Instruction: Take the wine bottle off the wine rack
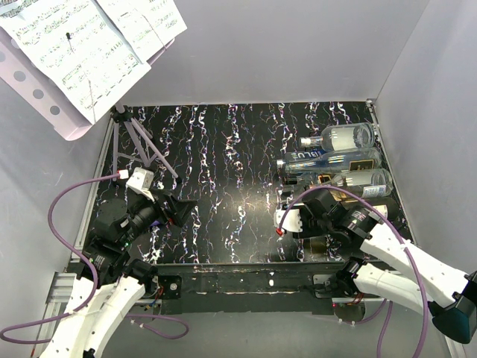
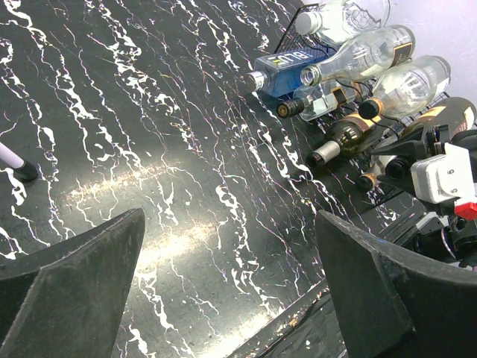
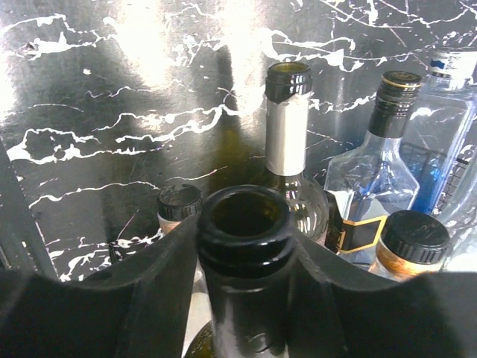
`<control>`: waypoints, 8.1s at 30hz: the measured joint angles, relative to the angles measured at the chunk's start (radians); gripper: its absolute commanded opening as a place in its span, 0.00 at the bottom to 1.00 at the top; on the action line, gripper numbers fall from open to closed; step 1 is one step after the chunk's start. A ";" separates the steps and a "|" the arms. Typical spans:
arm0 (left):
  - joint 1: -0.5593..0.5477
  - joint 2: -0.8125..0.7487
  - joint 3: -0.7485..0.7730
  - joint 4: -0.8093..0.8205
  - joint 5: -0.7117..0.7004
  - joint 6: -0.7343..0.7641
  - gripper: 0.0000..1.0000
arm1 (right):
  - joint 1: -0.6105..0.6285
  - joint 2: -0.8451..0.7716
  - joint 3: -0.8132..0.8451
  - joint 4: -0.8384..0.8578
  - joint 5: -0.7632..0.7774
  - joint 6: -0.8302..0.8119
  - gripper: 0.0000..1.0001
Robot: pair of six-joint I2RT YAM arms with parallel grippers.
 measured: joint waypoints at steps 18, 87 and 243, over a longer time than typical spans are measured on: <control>0.000 0.002 0.000 0.000 0.000 0.000 0.98 | -0.001 0.035 0.144 -0.109 -0.025 -0.017 0.01; 0.000 -0.112 0.000 0.000 -0.072 0.008 0.98 | 0.008 0.838 0.312 1.897 -0.348 0.995 0.01; 0.000 -0.144 -0.003 0.001 -0.048 0.011 0.98 | -0.397 0.399 0.509 -0.363 -0.156 -0.095 0.01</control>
